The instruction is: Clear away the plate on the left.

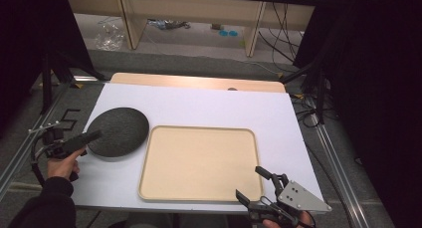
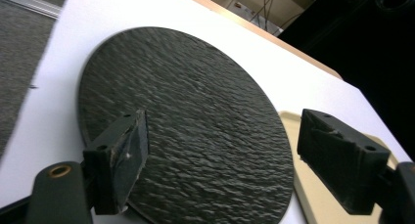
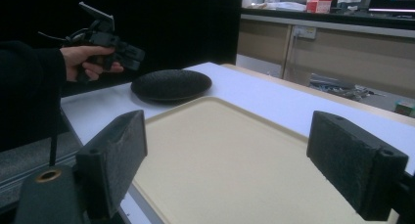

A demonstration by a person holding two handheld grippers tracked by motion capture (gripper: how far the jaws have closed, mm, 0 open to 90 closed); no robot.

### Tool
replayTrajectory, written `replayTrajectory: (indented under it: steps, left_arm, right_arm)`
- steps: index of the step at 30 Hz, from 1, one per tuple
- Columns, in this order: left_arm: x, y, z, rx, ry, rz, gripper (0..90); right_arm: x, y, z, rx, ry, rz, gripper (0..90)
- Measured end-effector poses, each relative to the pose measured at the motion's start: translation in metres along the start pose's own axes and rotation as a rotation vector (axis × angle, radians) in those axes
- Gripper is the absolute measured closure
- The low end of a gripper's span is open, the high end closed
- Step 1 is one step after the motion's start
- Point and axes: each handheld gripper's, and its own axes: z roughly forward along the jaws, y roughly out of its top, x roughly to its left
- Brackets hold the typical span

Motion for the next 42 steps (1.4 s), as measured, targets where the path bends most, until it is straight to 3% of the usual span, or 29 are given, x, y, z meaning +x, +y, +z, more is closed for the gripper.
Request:
replayTrajectory:
  steps: [4, 5, 8, 9, 13, 14, 15, 16, 25, 27, 30, 33, 36, 38, 41, 42]
  left_arm:
    - [0.009, 0.002, -0.002, -0.024, 0.011, -0.04, 19.7]
    - [0.011, 0.002, -0.003, -0.028, 0.022, -0.048, 19.7]
    - [0.017, 0.003, -0.001, -0.024, 0.031, -0.068, 19.9]
    - [0.018, 0.003, 0.0, -0.022, 0.043, -0.078, 20.5]
    - [0.023, 0.003, 0.004, -0.007, 0.048, -0.076, 21.9]
    - [0.025, 0.003, 0.005, -0.015, 0.048, -0.055, 24.0]
    - [0.025, 0.003, 0.004, -0.016, 0.072, -0.039, 29.9]
    - [0.026, 0.003, 0.005, -0.013, 0.079, -0.04, 29.9]
    - [0.037, 0.001, 0.014, 0.014, 0.057, -0.128, 31.6]
    - [0.04, 0.001, 0.015, 0.011, 0.017, -0.172, 32.2]
    - [0.041, 0.001, 0.019, 0.029, 0.03, -0.165, 32.4]
    - [0.044, -0.002, 0.023, 0.031, 0.009, -0.2, 33.4]
    - [0.044, -0.002, 0.025, 0.052, 0.015, -0.209, 34.1]
    - [0.046, -0.003, 0.027, 0.051, -0.007, -0.232, 34.8]
    - [0.045, -0.003, 0.028, 0.059, -0.003, -0.225, 35.9]
    - [0.046, -0.004, 0.03, 0.068, -0.013, -0.243, 36.3]
  right_arm:
    - [0.001, 0.0, -0.001, 0.012, 0.006, 0.014, 16.0]
    - [0.0, 0.0, 0.0, -0.011, 0.009, 0.001, 16.1]
    - [0.001, -0.001, 0.0, 0.005, 0.006, 0.002, 16.1]
    - [0.002, -0.001, 0.002, -0.016, 0.023, 0.012, 16.1]
    - [0.002, -0.001, 0.002, -0.011, 0.017, 0.012, 16.1]
    - [0.002, -0.001, 0.002, -0.005, 0.015, 0.005, 16.2]
    - [0.002, 0.0, 0.001, -0.006, 0.002, -0.005, 16.3]
    - [0.002, 0.0, 0.001, -0.006, 0.002, -0.005, 16.3]
    - [0.002, -0.001, 0.001, 0.003, 0.019, -0.012, 16.4]
    - [0.003, 0.0, 0.001, -0.005, 0.016, -0.009, 16.5]
    - [0.003, -0.001, 0.002, 0.007, 0.042, -0.006, 17.2]
    - [0.004, 0.0, 0.002, 0.004, 0.046, -0.029, 17.4]
    - [0.006, 0.0, 0.003, 0.003, 0.042, -0.027, 17.4]
    - [0.006, 0.0, 0.003, 0.001, 0.044, -0.027, 17.5]
    - [0.006, 0.0, 0.002, 0.013, 0.052, -0.029, 17.5]
    - [0.006, 0.0, 0.003, 0.001, 0.049, -0.04, 17.5]
